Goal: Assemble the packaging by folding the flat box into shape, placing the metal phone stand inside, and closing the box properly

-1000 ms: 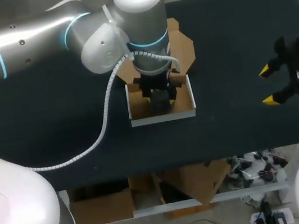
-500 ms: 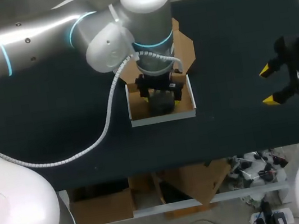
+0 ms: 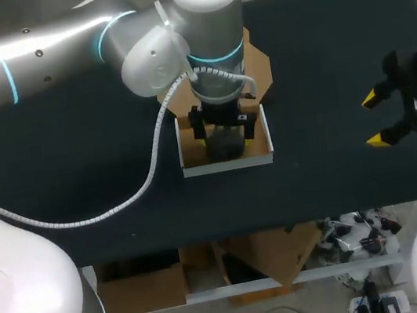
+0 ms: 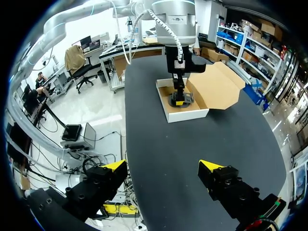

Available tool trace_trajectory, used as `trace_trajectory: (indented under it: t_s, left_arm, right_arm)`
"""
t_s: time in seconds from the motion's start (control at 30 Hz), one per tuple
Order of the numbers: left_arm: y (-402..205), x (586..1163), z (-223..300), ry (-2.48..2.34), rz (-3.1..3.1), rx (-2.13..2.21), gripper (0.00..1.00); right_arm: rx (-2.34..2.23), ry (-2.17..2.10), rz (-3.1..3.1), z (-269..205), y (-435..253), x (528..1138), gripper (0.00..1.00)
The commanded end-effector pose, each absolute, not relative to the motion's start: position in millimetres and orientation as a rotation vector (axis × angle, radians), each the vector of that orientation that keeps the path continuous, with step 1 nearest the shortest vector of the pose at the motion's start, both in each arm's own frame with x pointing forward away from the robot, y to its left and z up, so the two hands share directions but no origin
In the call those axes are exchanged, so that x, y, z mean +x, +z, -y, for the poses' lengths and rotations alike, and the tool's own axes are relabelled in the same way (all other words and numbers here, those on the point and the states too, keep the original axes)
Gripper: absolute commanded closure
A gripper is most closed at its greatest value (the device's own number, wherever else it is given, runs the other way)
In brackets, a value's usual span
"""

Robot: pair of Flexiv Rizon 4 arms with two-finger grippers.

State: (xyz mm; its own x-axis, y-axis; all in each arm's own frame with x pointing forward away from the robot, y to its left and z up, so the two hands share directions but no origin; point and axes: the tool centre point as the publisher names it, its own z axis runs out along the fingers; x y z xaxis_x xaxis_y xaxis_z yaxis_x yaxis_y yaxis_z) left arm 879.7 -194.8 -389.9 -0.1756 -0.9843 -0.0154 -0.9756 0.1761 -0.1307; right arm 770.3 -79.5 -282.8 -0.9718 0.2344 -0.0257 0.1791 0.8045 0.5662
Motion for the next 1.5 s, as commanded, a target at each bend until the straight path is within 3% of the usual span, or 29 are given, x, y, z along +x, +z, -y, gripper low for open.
trace_trajectory:
  t_s: [0.03,0.93,1.5]
  left_arm:
    - [-388.6,878.1,202.4,-0.105,-2.303,-1.976,0.0]
    - [-371.2,864.3,203.5,-0.142,-2.165,-2.16,0.0]
    - [-392.4,861.9,201.3,-0.127,-2.139,-2.212,0.0]
  right_arm:
    - [0.331,0.897,-2.892,80.2,-282.8,769.7,0.0]
    - [0.331,0.897,-2.892,80.2,-282.8,769.7,0.0]
    - [0.331,0.897,-2.892,80.2,-282.8,769.7,0.0]
